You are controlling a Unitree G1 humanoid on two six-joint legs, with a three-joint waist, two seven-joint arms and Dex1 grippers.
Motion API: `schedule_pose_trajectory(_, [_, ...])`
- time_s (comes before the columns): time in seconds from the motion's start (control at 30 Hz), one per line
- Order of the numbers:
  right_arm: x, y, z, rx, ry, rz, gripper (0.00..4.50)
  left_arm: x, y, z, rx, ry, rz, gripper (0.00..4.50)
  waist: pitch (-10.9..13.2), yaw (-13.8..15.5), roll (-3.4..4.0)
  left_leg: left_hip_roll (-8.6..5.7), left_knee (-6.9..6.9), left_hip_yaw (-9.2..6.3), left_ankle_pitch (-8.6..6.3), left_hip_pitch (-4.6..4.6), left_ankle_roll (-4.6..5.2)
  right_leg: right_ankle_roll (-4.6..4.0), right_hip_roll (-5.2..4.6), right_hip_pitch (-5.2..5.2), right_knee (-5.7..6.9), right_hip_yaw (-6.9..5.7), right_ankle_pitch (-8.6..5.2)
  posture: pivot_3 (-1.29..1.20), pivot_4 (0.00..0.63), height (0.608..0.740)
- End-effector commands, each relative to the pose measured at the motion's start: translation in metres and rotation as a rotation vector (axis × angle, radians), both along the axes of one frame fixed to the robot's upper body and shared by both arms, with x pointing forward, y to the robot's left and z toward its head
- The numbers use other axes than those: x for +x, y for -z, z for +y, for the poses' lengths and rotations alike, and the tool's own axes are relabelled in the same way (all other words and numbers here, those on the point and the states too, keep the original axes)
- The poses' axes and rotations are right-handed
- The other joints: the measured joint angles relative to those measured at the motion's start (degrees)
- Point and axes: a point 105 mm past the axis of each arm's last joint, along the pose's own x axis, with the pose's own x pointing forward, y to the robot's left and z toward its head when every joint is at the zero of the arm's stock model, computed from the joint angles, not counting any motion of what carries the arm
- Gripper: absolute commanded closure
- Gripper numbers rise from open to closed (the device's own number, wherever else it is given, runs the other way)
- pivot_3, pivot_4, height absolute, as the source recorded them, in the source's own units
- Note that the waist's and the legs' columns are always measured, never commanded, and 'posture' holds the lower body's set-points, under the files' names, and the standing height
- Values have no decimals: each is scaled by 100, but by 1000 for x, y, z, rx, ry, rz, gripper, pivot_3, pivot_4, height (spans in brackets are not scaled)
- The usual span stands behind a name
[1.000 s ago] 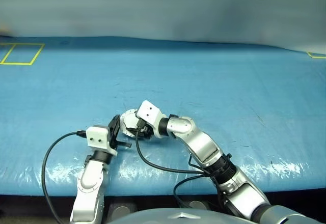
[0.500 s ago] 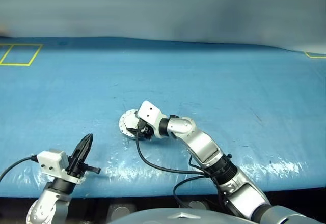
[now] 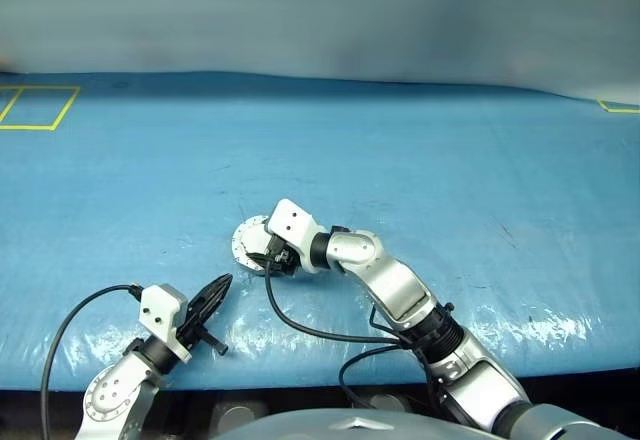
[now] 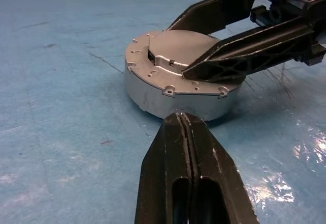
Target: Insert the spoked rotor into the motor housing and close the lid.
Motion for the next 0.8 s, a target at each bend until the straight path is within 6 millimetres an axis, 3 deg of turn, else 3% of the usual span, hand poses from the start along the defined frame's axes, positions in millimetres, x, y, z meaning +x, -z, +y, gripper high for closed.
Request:
schedule_pose_trajectory(0.03, [1,-4,-1,5,14,-34,1479,0,-5,0,-16,-25,-32,4500,0,1,0,0,1,0,0,0,0,0,0,0,0,0,0,0,150,740])
schedule_pose_trajectory(0.27, [0,12,-7,-87,26,12,1479,5,-12,2,-53,-121,-78,4500,-1,3,1,0,1,0,0,2,0,0,-1,3,0,1,0,0,150,740])
schedule_pose_trajectory(0.43, [3,13,-8,-91,45,16,1479,28,-26,32,-152,-392,-10,4500,-3,14,-1,0,5,-4,1,5,1,2,1,7,4,-1,1,0,150,740])
schedule_pose_trajectory(0.57, [2,14,-6,-91,44,16,1479,50,-54,27,-335,-261,67,4500,-5,34,-4,-2,8,-16,7,7,0,8,6,9,9,-6,4,0,150,740])
schedule_pose_trajectory(0.8, [2,14,-4,-75,47,18,1479,76,-60,27,-392,-99,243,4500,-5,-6,-2,-1,4,-15,10,12,-3,32,8,14,10,-4,21,0,150,740])
